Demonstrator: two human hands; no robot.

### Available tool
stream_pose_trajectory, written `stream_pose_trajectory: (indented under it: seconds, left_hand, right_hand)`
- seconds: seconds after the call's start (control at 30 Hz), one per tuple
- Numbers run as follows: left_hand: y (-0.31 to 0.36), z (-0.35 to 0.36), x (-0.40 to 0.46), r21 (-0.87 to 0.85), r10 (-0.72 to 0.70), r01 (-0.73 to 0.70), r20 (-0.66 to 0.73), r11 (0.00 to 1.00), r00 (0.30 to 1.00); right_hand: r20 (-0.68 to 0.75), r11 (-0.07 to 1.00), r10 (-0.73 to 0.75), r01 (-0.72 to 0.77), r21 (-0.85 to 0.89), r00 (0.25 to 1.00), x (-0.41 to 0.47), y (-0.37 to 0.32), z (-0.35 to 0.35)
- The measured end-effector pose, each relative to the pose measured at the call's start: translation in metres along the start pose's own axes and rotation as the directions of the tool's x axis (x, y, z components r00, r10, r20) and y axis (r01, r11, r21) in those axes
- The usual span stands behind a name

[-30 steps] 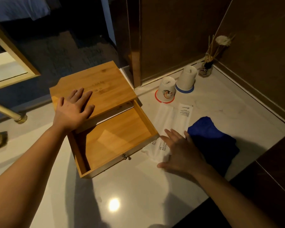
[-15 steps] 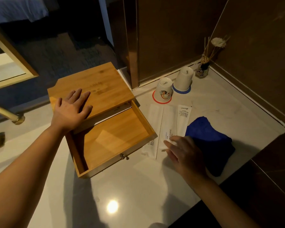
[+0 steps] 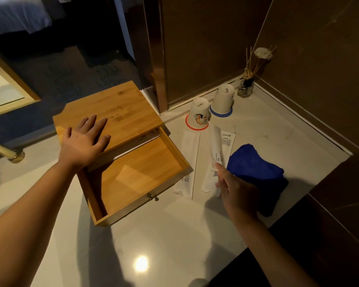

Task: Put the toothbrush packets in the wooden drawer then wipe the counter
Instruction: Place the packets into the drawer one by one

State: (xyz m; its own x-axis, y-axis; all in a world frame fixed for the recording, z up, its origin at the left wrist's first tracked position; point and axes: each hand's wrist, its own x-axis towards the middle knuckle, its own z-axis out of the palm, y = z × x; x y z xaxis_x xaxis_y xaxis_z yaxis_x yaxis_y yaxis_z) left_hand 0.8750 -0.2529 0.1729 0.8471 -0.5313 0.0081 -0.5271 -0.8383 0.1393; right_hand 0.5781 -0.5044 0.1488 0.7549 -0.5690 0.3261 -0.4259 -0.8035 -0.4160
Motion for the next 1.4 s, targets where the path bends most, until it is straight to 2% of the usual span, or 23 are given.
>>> stream_pose_trajectory:
  seconds: [0.2, 0.27, 0.33, 0.4, 0.47, 0.5, 0.53, 0.63, 0.7, 0.87, 0.97, 1.1, 1.27, 1.33, 1.4]
  left_hand:
    - [-0.001, 0.0, 0.001, 0.003, -0.007, 0.007, 0.017, 1.0, 1.0]
    - [0.0, -0.001, 0.0, 0.005, -0.01, 0.01, 0.029, 1.0, 1.0]
    - [0.0, -0.001, 0.0, 0.006, -0.014, 0.014, 0.037, 1.0, 0.999]
    - [-0.001, 0.0, 0.001, 0.004, -0.015, 0.015, 0.043, 1.0, 0.999]
    - [-0.003, 0.001, 0.002, 0.011, -0.02, 0.019, 0.055, 1.0, 0.998]
    - [-0.003, 0.001, 0.002, 0.014, -0.023, 0.022, 0.067, 1.0, 0.997]
    - [-0.003, 0.001, 0.003, 0.016, -0.025, 0.024, 0.081, 1.0, 0.996]
    - [-0.005, 0.0, 0.004, 0.019, -0.024, 0.022, 0.101, 1.0, 0.995]
    - [-0.006, -0.001, 0.004, 0.019, -0.023, 0.021, 0.114, 1.0, 0.993]
    - [-0.005, -0.001, 0.005, 0.025, -0.02, 0.018, 0.117, 1.0, 0.993]
    - [-0.003, 0.0, 0.002, 0.017, -0.012, 0.011, 0.064, 1.0, 0.998]
    - [0.003, -0.004, -0.001, 0.017, -0.021, 0.02, 0.045, 1.0, 0.999]
    - [0.007, -0.005, -0.001, 0.0, -0.012, 0.012, 0.04, 1.0, 0.999]
    - [0.006, -0.004, -0.002, 0.003, -0.019, 0.019, 0.023, 1.0, 1.0]
    - [0.006, -0.004, -0.002, 0.008, -0.022, 0.022, 0.021, 1.0, 1.0]
  right_hand:
    - [-0.01, 0.995, 0.097, -0.097, 0.035, 0.995, 0.005, -0.008, -0.001]
    - [-0.026, 0.973, 0.179, -0.173, 0.152, 0.983, 0.005, -0.01, -0.002]
    - [0.002, 0.905, 0.316, -0.302, 0.299, 0.949, 0.005, -0.01, -0.003]
    - [0.025, 0.753, 0.518, -0.469, 0.461, 0.855, 0.007, -0.005, -0.001]
    - [0.051, 0.532, 0.71, -0.583, 0.614, 0.702, 0.012, 0.002, -0.002]
    - [0.038, 0.474, 0.762, -0.597, 0.647, 0.647, 0.012, 0.007, -0.002]
    - [0.013, 0.461, 0.784, -0.596, 0.657, 0.621, 0.013, 0.009, -0.005]
    - [-0.086, 0.485, 0.801, -0.558, 0.673, 0.592, 0.014, 0.014, -0.018]
    - [-0.113, 0.46, 0.816, -0.519, 0.72, 0.567, 0.017, 0.015, -0.026]
    - [0.001, 0.331, 0.791, -0.43, 0.84, 0.612, 0.019, 0.016, -0.037]
    - [0.065, 0.202, 0.797, -0.366, 0.908, 0.601, 0.022, 0.012, -0.049]
    - [0.196, -0.06, 0.744, -0.228, 0.972, 0.639, 0.047, -0.005, -0.085]
    - [0.398, -0.173, 0.53, -0.364, 0.915, 0.749, 0.074, -0.034, -0.103]
    - [0.517, -0.19, 0.428, -0.485, 0.854, 0.741, 0.078, -0.05, -0.09]
    - [0.615, -0.154, 0.363, -0.606, 0.78, 0.7, 0.081, -0.067, -0.07]
